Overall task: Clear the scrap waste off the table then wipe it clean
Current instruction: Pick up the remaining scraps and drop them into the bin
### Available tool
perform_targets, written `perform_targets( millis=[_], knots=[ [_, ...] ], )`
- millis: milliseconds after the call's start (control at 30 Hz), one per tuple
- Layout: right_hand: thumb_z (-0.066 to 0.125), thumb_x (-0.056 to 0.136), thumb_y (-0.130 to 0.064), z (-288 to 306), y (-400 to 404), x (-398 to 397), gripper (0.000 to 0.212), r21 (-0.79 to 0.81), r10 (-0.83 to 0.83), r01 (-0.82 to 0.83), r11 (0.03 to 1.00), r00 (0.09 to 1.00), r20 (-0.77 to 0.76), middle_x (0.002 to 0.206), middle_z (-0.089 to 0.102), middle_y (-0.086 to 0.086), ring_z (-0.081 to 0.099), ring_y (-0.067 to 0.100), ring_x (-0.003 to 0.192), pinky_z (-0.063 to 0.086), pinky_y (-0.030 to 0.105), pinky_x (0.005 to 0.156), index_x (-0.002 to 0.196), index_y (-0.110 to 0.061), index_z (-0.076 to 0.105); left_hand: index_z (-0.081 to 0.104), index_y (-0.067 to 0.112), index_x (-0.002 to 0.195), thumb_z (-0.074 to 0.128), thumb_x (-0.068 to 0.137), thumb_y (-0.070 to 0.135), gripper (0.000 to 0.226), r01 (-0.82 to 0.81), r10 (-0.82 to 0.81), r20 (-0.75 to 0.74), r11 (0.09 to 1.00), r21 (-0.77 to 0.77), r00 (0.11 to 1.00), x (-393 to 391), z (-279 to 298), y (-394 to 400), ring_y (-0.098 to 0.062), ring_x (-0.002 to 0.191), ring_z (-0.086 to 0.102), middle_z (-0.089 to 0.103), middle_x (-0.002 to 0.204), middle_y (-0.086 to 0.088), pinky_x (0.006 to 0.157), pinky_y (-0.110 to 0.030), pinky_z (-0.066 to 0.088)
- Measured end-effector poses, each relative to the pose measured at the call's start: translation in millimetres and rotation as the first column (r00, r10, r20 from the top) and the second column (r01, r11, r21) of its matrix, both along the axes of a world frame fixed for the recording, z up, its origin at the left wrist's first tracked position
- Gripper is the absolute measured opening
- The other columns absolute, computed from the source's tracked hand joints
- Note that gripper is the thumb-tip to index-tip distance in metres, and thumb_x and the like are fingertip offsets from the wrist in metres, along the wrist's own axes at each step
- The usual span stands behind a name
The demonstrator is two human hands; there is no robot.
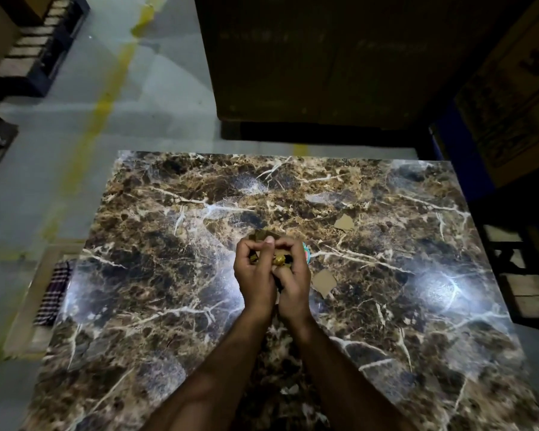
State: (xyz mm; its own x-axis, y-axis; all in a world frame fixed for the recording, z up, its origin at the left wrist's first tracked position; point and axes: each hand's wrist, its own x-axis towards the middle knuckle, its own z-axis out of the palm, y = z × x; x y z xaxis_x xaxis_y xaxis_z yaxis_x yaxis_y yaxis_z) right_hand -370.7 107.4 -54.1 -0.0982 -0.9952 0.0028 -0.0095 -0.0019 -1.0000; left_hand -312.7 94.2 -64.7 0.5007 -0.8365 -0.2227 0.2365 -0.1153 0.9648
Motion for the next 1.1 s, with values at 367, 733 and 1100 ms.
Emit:
perform_targets(
  millis=[367, 733, 1100],
  knots=[
    [0.06, 0.077, -0.022, 58, -6, -13, 0.041, -0.06, -0.116, 0.126, 0.99, 0.983, 0.14, 0.117, 0.056, 0.008, 0.059, 0.035, 0.107, 0.05, 0.064, 0.088, 0.118, -0.025, 0.052, 0.056, 0.041, 0.105, 0.063, 0.087, 0.065, 0.031, 0.154, -0.146, 0.047, 0.956, -0.251, 0.988, -12, 70, -12, -0.035, 0.098, 0.06, 0.058, 0.112, -0.011, 0.085, -0.054, 0.052],
    [0.062, 0.076, -0.026, 103, -4, -33, 0.038, -0.161, 0.022, 0.021, 0.987, 0.965, 0.26, 0.104, 0.057, 0.014, 0.057, 0.03, 0.094, 0.049, 0.05, 0.08, 0.11, -0.011, 0.054, 0.052, 0.03, 0.061, 0.06, 0.077, 0.031, 0.018, 0.121, -0.119, 0.024, 0.959, -0.257, 0.993, -31, 107, -1, -0.028, 0.078, 0.051, 0.052, 0.081, -0.011, 0.072, -0.057, 0.047],
    [0.06, 0.069, -0.023, 144, 0, -45, 0.021, -0.345, -0.083, 0.165, 0.924, 0.967, 0.24, 0.081, 0.053, 0.002, 0.054, 0.009, 0.08, 0.046, 0.022, 0.073, 0.072, -0.007, 0.047, 0.047, 0.021, 0.059, 0.057, 0.082, 0.013, 0.026, 0.051, -0.065, -0.035, 0.95, -0.307, 0.997, -52, 155, 16, -0.021, 0.068, 0.048, 0.048, 0.064, -0.003, 0.073, -0.039, 0.041]
  ],
)
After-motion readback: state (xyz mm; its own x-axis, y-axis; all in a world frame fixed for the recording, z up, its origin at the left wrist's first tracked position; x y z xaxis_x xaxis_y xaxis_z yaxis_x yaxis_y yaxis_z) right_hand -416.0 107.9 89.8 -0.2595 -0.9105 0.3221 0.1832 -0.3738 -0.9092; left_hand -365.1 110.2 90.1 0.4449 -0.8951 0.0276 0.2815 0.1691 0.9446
